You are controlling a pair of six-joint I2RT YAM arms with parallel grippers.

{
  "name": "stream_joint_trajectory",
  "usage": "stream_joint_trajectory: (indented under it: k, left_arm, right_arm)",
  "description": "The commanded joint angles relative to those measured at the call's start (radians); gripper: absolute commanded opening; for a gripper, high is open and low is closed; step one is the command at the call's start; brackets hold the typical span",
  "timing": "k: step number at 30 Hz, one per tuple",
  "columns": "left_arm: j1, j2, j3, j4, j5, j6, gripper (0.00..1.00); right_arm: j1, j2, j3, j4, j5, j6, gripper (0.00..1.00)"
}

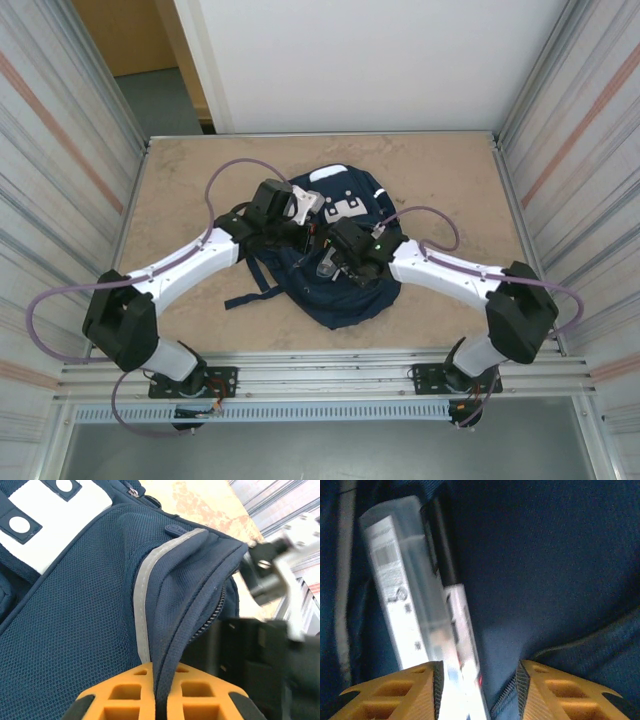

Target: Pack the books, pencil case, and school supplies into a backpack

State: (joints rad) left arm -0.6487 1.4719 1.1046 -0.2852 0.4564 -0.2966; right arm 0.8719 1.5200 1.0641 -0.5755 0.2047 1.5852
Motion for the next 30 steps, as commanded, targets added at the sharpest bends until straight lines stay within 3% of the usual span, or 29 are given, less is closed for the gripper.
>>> stream_joint_trajectory:
  k: [1,4,7,9,11,15,23,30]
  left_arm:
    - [0.006,-0.084,0.056,0.003,0.058,-0.001,0.0]
    - [0.007,-0.084,0.057,-0.008,0.057,0.01,0.0]
    - [0.007,-0.075,0.055,-0.003,0.062,0.008,0.0]
    - [0.007,-0.067,0.057,0.001,0.068,0.002,0.0]
    - [0.007,-0.062,0.06,0.011,0.076,-0.004,0.0]
    - [0.007,-0.058,0.07,0.011,0.093,-0.017,0.0]
    - [0.006,-0.085,0.083,-0.025,0.105,-0.013,0.0]
    - [0.006,-0.085,0.11,-0.077,0.111,0.016,0.0]
  right_arm:
    - [-0.027,-0.011,0.023,-0.007,-0.035,-0.048,0.46]
    - [0.0,-0.062,-0.001,-0.019,0.009,-0.065,0.47]
    - [0.026,-0.087,-0.018,-0.023,0.027,-0.086,0.4]
    - [0.027,-0.081,-0.038,-0.004,-0.026,-0.058,0.36]
    - [0.03,-0.06,-0.051,0.033,-0.09,-0.021,0.36]
    - [0.072,0.016,0.004,0.036,-0.06,-0.013,0.4]
    - [0.047,0.138,0.087,0.103,-0.081,-0.027,0.21]
    - [-0.032,0.165,0.11,0.125,-0.106,-0.055,0.22]
